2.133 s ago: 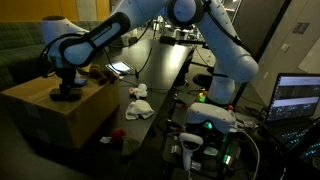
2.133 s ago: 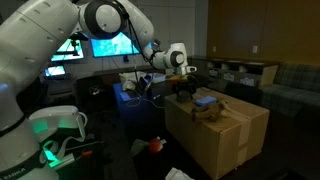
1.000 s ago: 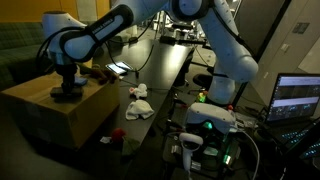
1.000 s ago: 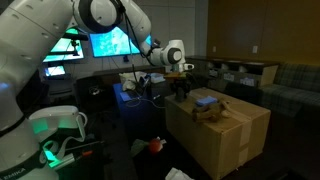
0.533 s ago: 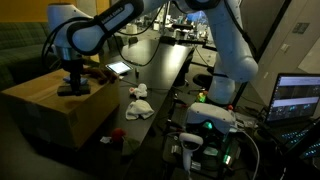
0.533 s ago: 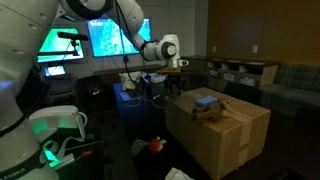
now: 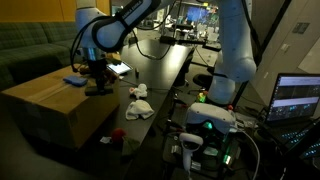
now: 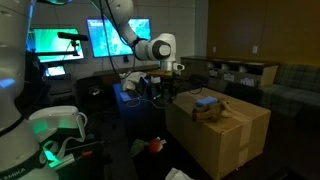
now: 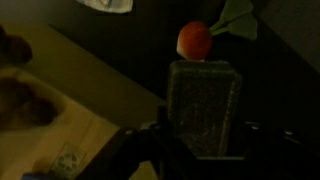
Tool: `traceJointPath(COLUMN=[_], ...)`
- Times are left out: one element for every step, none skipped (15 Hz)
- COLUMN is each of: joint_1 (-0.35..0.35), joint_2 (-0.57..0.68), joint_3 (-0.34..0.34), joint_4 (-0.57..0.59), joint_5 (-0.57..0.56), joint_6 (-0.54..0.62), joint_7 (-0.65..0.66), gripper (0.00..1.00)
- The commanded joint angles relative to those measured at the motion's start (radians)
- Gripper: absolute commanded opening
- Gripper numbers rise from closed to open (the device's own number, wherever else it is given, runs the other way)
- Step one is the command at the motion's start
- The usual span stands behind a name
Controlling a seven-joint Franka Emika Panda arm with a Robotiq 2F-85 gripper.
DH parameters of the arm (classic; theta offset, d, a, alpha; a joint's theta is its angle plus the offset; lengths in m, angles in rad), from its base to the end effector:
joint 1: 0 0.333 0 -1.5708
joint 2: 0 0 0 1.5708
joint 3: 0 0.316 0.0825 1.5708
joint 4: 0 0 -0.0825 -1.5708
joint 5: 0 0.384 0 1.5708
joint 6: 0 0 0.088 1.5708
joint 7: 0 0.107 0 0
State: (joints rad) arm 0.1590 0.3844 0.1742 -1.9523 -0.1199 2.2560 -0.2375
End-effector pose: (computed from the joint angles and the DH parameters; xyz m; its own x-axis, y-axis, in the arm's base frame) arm 0.5773 0.1921 0.2778 0.7998 0.5953 -0.0767 0.5973 -0.8020 0.0040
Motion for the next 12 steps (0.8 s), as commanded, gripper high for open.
traceJointPath(joint_1=[-0.037,-0.042,-0.049,-0.054,-0.058,-0.052,-0.050,-0.049,-0.043,-0.042,-0.039,-0.030], joint_2=[-0.086,-0.089,-0.088,-0.087,-0.079,-0.070,-0.059,-0.038,-0.020,0.004,0.026,0.053], joint_3=[0.001,-0.002,-0.004,-0.006,-0.008,-0.020,-0.027,-0.030,-0.039,-0.040,-0.045,-0.052], joint_4=[-0.155,-0.179,-0.200,-0.218,-0.233,-0.247,-0.256,-0.259,-0.261,-0.258,-0.256,-0.253], joint_5=[0.058,0.061,0.068,0.069,0.072,0.052,0.045,0.045,0.036,0.040,0.035,0.026], joint_6=[0.033,0.036,0.036,0.039,0.041,0.058,0.073,0.088,0.108,0.124,0.146,0.173], joint_7=[-0.005,-0.001,-0.003,-0.002,-0.002,0.034,0.057,0.066,0.093,0.104,0.122,0.152], gripper=[0.31,0.31,0.31,0.31,0.31,0.31,0.31,0.31,0.31,0.31,0.31,0.31])
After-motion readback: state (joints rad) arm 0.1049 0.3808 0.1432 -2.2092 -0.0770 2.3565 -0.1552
